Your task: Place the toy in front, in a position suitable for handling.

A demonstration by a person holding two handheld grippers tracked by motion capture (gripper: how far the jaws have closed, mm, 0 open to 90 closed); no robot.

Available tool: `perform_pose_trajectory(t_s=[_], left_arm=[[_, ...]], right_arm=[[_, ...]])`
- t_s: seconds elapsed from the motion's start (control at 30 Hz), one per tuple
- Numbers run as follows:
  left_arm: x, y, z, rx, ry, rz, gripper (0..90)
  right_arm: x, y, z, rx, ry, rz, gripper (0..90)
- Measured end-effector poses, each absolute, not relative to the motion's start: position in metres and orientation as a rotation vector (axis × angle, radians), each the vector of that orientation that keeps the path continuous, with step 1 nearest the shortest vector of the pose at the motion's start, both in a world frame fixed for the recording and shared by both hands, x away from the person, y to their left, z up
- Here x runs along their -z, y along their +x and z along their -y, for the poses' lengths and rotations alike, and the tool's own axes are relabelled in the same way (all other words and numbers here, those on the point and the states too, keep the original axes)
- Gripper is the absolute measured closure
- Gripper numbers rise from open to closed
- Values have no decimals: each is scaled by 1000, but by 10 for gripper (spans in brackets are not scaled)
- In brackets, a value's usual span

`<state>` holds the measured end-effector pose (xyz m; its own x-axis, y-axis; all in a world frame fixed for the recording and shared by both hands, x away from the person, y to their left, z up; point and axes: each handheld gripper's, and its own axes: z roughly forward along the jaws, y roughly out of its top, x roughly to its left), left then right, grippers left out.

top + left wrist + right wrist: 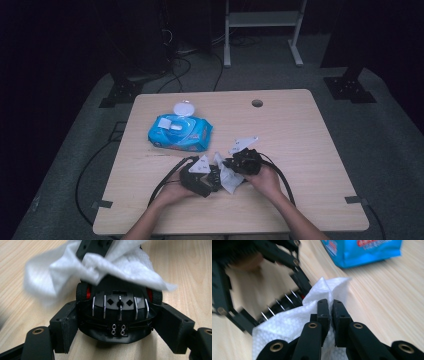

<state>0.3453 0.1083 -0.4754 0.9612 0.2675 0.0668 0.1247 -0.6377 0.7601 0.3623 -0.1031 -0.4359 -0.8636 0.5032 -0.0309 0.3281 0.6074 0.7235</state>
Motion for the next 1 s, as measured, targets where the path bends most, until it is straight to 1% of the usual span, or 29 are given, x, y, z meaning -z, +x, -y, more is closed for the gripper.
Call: perform_pose_trajectory(t_s=[0.2,0.3,0.47,0.6,0.7,0.87,1.0], left_arm=[[475,345,-109,-223,2273,-271,237],[475,345,-108,-228,2273,-271,237],[476,344,-107,-228,2282,-283,237],[476,345,-110,-227,2276,-293,238],[475,346,-111,-225,2271,-294,238],[475,345,-110,-239,2279,-289,237],[475,345,-112,-238,2278,-292,238]], right_arm=[[440,361,123,-1084,731,-2596,847],[440,359,124,-1094,740,-2597,847],[438,354,97,-1196,661,-2627,846],[438,357,84,-1217,642,-2644,846],[437,359,86,-1254,682,-2648,846],[437,349,76,-1281,596,-2698,838],[437,345,83,-1246,591,-2688,835]])
